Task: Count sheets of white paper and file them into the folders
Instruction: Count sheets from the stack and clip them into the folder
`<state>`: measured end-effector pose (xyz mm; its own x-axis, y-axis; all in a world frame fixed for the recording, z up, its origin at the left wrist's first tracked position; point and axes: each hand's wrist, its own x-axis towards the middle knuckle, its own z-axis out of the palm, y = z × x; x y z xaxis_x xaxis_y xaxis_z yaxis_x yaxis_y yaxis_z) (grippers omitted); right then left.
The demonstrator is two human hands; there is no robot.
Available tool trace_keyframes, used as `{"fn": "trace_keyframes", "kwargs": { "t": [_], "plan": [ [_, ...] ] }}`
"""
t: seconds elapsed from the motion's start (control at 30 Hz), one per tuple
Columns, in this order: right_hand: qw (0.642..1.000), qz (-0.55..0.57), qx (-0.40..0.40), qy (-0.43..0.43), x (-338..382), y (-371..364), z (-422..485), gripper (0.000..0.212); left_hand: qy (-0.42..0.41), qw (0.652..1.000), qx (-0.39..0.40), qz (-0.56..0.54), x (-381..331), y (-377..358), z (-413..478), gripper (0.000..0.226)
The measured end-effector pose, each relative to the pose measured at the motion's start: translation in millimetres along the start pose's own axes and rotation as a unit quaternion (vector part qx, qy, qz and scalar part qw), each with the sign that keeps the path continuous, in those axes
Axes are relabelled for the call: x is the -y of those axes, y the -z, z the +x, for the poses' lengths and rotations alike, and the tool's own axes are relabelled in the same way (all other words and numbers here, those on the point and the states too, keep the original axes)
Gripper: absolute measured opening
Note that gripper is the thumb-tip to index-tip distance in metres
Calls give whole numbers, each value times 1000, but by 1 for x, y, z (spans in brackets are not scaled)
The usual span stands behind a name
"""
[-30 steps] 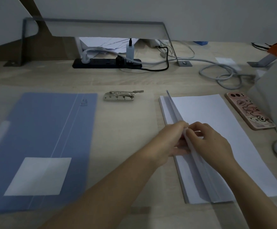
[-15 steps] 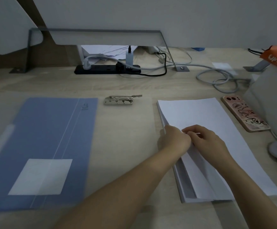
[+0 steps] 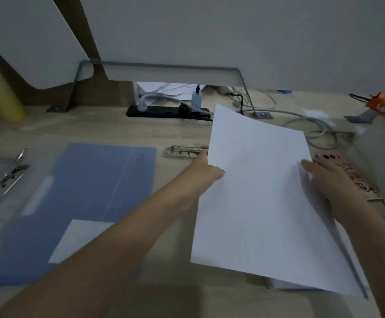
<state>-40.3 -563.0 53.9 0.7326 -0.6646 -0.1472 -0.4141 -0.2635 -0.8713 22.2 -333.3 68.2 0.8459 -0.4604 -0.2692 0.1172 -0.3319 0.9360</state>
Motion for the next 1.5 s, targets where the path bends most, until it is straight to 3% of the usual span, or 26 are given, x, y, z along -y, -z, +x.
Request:
{"fn": "trace_keyframes", "kwargs": {
  "t": [0.07,0.13,0.23,0.43,0.53,0.63,0.8,0.9,1.13,1.33,1.5],
  "plan": [
    [998,52,23,5,11,-20,-7,17,-1,1000,-6,23,8,28,-12,41],
    [995,82,62,6,20,-47,-17,16,0,999,-9,40,22,58,-26,37],
    [991,62,120,4,25,-84,-27,8,45,998,-26,43,45,94,-42,30],
    [982,31,173,-65,14,-140,-29,16,128,990,-44,47,88,117,-41,39],
    [981,35,167,-92,3,-147,-27,13,170,980,-33,97,98,113,-33,34],
    [982,39,154,-99,0,-146,-26,9,178,974,-59,125,98,114,-25,11],
    [982,36,144,-117,1,-146,-25,18,189,968,-101,129,96,117,-16,27],
    [982,55,128,-128,-1,-146,-28,6,199,966,-95,133,98,119,-15,24],
    [986,77,90,-119,-4,-146,-34,28,186,976,-96,61,101,121,-10,14],
    [986,53,80,-134,5,-148,-31,47,180,967,-102,146,103,120,-2,12],
    [998,-31,43,-45,7,-155,-26,24,177,962,-100,180,102,120,2,10]
  ]
}}
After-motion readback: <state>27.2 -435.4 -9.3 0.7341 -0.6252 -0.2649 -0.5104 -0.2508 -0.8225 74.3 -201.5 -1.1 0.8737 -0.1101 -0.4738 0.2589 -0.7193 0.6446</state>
